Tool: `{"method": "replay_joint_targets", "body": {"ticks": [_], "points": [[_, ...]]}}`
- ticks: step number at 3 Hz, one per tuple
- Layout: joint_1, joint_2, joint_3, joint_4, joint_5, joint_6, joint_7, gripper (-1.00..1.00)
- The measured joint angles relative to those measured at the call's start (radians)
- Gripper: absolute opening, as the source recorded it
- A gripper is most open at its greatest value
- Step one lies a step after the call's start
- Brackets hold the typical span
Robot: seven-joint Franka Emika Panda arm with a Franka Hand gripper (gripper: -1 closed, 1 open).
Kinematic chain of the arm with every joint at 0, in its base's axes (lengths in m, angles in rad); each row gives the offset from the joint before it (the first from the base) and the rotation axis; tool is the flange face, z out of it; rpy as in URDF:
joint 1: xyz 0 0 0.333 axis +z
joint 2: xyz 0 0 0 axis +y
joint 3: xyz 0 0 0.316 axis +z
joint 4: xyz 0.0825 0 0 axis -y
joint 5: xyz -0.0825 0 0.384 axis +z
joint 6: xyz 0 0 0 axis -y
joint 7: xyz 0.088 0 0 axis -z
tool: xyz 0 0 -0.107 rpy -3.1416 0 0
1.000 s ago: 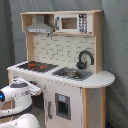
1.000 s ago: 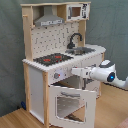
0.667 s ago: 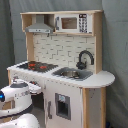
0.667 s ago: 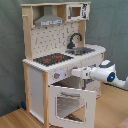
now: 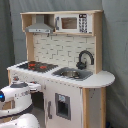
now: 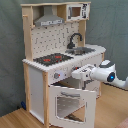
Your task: Play with the kitchen
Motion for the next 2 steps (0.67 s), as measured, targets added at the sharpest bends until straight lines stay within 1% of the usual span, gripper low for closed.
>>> {"method": "replay_joint_targets", "body": {"ticks": [1, 2], "points": [[-0.001, 0.008, 0.002, 0.000, 0.000, -0.001, -0.048, -1.00], [-0.001, 0.009, 0.002, 0.000, 0.000, -0.001, -0.048, 1.00]]}}
